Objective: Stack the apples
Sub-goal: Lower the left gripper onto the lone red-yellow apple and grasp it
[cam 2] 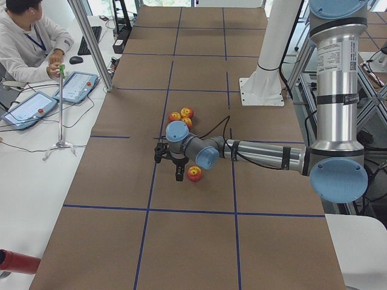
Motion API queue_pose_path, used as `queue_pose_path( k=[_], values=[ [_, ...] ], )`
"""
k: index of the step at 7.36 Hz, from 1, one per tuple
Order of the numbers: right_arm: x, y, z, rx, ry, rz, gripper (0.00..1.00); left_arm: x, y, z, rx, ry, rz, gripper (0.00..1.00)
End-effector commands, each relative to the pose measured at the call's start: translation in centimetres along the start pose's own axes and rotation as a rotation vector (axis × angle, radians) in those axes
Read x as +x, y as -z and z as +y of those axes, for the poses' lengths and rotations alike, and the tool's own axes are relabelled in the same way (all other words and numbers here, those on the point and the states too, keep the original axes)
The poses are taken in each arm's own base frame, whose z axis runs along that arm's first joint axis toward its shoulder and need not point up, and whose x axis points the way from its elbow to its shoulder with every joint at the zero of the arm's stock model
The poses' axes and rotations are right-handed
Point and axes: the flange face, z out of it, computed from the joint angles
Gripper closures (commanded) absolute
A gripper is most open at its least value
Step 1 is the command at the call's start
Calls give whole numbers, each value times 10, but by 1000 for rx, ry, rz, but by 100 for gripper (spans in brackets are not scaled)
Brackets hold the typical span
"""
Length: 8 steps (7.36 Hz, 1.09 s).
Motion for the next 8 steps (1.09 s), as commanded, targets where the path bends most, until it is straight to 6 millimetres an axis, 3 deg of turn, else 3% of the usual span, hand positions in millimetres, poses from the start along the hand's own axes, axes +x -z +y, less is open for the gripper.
queue_pose_path(
  k=[1,2,8],
  values=[
    [0,0,0,0,0,0,0,18,-29,11,-61,25,-5,0],
    [0,0,0,0,0,0,0,18,-44,16,-91,25,-14,0],
    [0,0,0,0,0,0,0,13,-76,28,-154,21,-41,0]
  ],
)
